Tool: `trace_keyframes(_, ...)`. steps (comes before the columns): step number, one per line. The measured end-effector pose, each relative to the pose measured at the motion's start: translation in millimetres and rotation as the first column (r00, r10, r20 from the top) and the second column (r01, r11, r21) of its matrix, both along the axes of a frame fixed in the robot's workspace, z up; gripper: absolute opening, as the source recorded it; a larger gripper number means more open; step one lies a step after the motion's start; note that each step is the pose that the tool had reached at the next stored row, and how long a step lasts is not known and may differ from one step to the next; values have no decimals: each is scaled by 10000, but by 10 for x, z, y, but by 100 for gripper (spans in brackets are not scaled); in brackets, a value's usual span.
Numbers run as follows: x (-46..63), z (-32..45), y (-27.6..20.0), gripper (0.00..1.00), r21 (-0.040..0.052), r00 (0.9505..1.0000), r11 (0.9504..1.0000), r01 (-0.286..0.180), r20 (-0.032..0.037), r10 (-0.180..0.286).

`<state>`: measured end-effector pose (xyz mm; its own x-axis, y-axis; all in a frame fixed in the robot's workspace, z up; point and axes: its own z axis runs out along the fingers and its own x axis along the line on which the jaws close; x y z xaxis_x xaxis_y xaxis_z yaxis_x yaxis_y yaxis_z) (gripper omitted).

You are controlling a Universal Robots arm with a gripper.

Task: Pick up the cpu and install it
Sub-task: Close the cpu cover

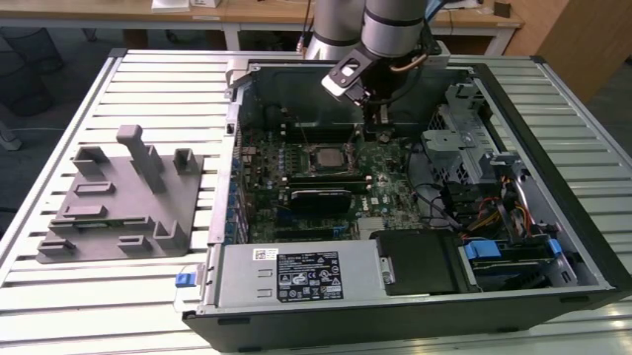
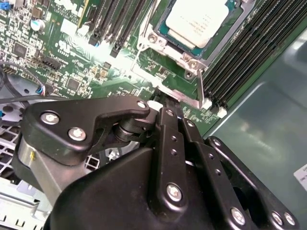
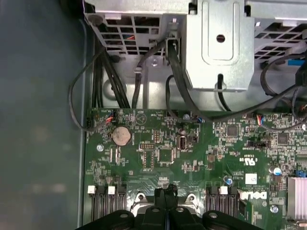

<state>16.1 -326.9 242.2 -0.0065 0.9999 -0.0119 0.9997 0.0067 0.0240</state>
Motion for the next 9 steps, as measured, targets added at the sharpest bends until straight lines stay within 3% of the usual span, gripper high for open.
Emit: trace_keyframes(9,-115,-28,0,11,-1,10000,10000,-1,0,1)
